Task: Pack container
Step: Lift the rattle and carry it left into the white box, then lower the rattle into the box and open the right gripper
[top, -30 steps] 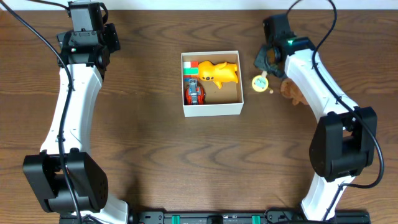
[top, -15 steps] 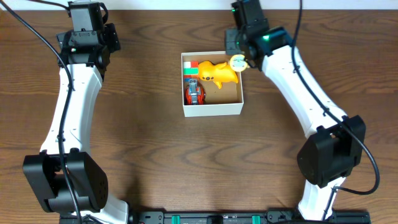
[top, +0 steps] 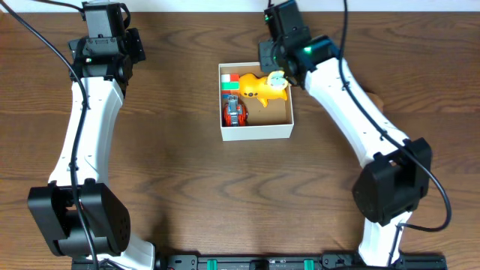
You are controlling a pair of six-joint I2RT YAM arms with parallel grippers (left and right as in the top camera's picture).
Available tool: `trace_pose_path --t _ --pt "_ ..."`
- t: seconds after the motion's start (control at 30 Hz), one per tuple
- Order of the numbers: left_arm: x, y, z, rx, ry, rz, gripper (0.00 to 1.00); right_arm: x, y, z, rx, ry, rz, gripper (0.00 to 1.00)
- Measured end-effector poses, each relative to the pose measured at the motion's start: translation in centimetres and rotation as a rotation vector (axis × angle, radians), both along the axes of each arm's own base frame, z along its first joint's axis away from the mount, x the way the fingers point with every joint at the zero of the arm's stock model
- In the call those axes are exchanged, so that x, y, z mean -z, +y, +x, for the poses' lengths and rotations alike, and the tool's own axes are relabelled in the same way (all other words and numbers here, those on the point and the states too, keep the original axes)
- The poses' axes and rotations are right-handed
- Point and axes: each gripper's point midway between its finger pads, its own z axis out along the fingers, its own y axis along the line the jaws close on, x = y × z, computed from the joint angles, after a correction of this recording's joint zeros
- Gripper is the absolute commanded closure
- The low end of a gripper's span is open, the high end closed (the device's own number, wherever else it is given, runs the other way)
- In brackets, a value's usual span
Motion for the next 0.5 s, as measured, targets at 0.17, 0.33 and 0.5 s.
trace_pose_path --t 0.17,0.33,0.5 --pt "0.0 0.0 0.0 0.0 0.0 0.0 0.02 3.3 2.6 -1.0 -0.053 0.06 -0.024 0.99" --pt "0.0 0.0 0.0 0.0 0.0 0.0 0.02 5.8 3.2 -1.9 -0.072 0.122 -0.055 0.99" --pt "0.0 0.0 0.0 0.0 0.0 0.0 0.02 6.8 2.9 -2.3 -0.072 0.153 -0.073 0.99"
